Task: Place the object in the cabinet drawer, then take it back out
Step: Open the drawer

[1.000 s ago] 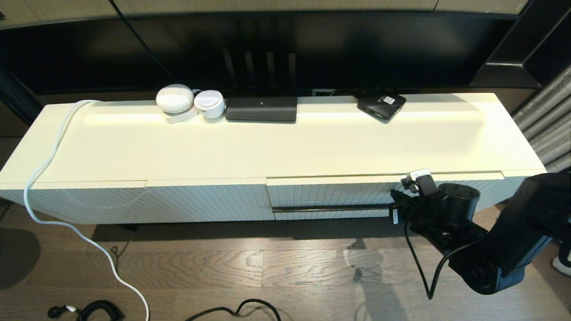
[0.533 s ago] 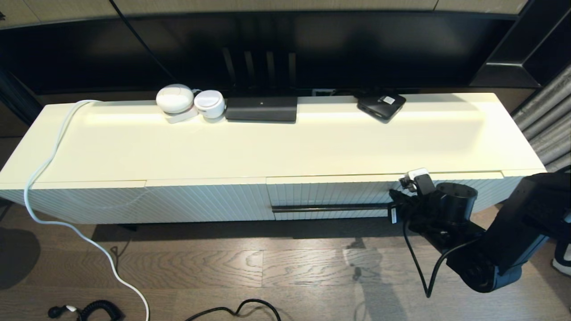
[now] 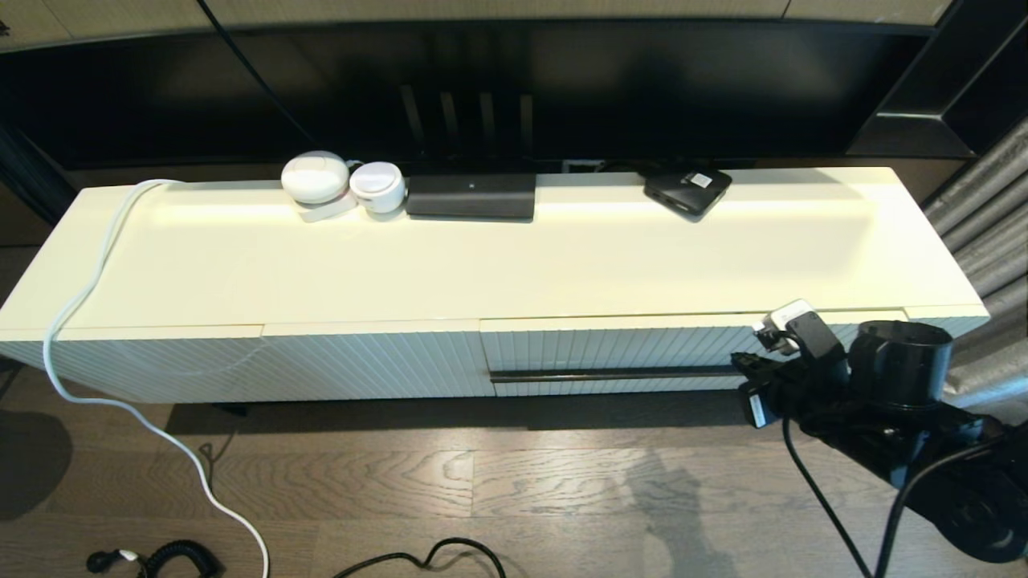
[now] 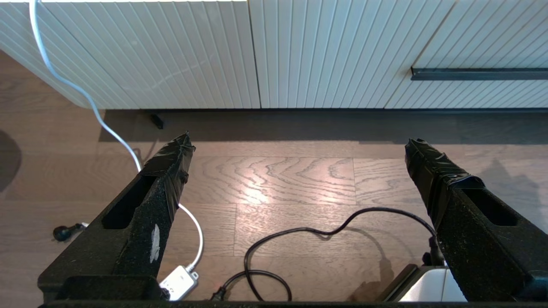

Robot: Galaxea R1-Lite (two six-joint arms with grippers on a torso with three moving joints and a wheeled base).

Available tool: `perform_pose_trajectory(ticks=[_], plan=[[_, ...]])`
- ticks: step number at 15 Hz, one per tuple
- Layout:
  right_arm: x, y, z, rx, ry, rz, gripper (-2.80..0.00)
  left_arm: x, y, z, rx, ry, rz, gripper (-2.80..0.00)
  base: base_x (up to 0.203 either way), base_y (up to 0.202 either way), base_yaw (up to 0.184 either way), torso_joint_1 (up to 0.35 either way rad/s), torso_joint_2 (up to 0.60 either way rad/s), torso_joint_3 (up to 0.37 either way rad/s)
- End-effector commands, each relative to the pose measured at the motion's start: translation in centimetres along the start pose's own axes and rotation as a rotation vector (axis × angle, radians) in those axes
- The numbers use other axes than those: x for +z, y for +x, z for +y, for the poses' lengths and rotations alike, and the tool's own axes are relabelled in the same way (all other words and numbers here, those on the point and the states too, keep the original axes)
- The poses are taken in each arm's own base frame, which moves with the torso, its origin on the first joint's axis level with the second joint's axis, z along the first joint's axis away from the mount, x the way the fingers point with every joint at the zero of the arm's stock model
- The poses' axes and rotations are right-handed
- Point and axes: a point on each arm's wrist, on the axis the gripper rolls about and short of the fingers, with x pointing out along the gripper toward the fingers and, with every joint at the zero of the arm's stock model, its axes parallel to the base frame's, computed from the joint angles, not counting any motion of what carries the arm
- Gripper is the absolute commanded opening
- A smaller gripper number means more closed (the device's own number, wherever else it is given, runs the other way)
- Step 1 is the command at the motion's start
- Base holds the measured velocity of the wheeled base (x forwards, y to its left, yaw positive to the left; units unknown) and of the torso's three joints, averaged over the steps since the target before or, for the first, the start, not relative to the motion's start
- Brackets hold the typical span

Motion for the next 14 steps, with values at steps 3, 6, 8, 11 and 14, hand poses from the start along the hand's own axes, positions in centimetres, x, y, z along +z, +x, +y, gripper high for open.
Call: perform_pose_trajectory(ticks=[3, 6, 8, 11, 14], plan=[[2.1, -5.6, -0.8, 0.003, -0.202, -0.025, -2.80, 0.0, 0.0, 0.0, 0.000, 0.000, 0.000, 0.00, 0.000, 0.000, 0.000, 0.000, 0.00, 0.000], [1.5, -9.1, -0.2, 0.079, -0.392, 0.079, -2.80, 0.0, 0.0, 0.0, 0.000, 0.000, 0.000, 0.00, 0.000, 0.000, 0.000, 0.000, 0.00, 0.000], [1.0, -11.0, 0.4, 0.136, -0.497, 0.107, -2.80, 0.0, 0.0, 0.0, 0.001, 0.000, 0.000, 0.00, 0.000, 0.000, 0.000, 0.000, 0.00, 0.000], [0.5, -13.5, 2.1, 0.261, -0.680, 0.109, -2.80, 0.0, 0.0, 0.0, 0.000, 0.000, 0.000, 0.00, 0.000, 0.000, 0.000, 0.000, 0.00, 0.000], [-0.3, -13.4, 4.1, 0.327, -0.758, 0.142, -2.80, 0.0, 0.0, 0.0, 0.000, 0.000, 0.000, 0.00, 0.000, 0.000, 0.000, 0.000, 0.00, 0.000]])
